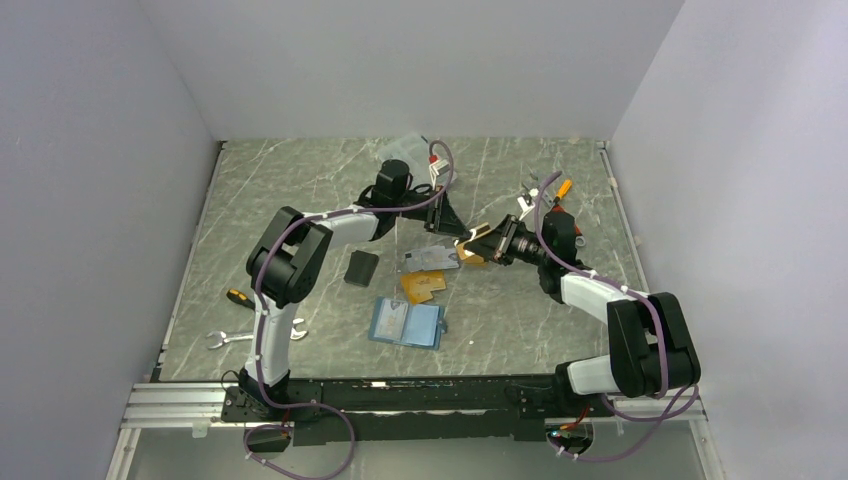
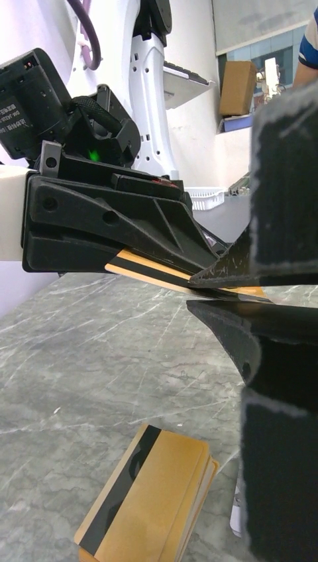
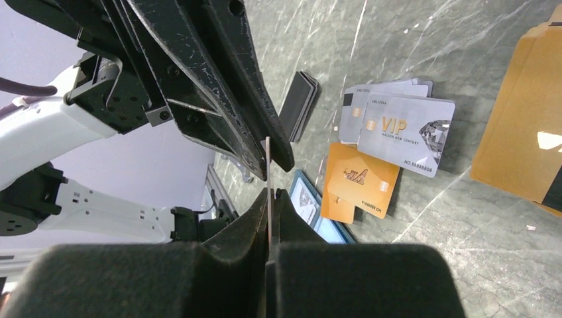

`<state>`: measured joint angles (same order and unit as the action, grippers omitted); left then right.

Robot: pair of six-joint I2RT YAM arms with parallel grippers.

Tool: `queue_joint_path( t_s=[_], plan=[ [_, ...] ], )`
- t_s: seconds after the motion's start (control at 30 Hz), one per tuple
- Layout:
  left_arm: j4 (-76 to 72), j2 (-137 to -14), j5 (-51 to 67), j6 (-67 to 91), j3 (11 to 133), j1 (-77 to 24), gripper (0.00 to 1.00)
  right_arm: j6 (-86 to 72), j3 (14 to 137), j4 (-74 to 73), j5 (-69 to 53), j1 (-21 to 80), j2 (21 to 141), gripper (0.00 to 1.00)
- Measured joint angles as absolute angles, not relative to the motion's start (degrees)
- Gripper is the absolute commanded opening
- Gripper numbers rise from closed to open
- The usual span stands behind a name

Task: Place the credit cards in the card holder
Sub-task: Pick up the credit card from the center of the board.

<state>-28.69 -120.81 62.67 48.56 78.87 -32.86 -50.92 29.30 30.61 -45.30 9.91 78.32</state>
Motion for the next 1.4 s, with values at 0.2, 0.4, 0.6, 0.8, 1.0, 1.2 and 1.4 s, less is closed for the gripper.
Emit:
queue_joint_path(
  t_s=[0.2, 0.4, 0.6, 0.8, 1.0, 1.2, 1.4],
  plan=[
    [-29.78, -121.05, 63.13, 49.47, 79.2, -32.82, 0.11, -50.06, 29.87, 29.54, -45.65, 9.56, 78.32, 0.0],
    [-32.01, -121.36, 63.48, 51.03, 79.09, -32.82, 0.02, -48.77, 30.06, 28.4, -45.54, 9.23, 77.87, 0.04],
    [-33.85, -121.36, 63.4, 52.21, 78.94, -32.99, 0.0, -48.27, 30.04, 26.02, -45.56, 8.27, 75.92, 0.13],
    [-36.16, -121.32, 62.87, 53.54, 78.32, -33.34, 0.0, -48.42, 29.32, 24.25, -45.56, 6.26, 73.6, 0.22],
    [-37.12, -121.01, 63.22, 55.44, 76.9, -32.73, 0.0, -50.17, 27.49, 25.26, -45.23, 3.2, 71.96, 0.23],
    [-39.24, -120.49, 63.35, 58.3, 75.44, -32.1, 0.0, -53.47, 26.81, 30.28, -44.99, 2.52, 71.9, 0.15],
    [-42.37, -119.37, 62.85, 61.1, 74.3, -31.94, 0.03, -58.96, 26.15, 37.85, -45.63, 2.5, 73.1, 0.06]
  ],
)
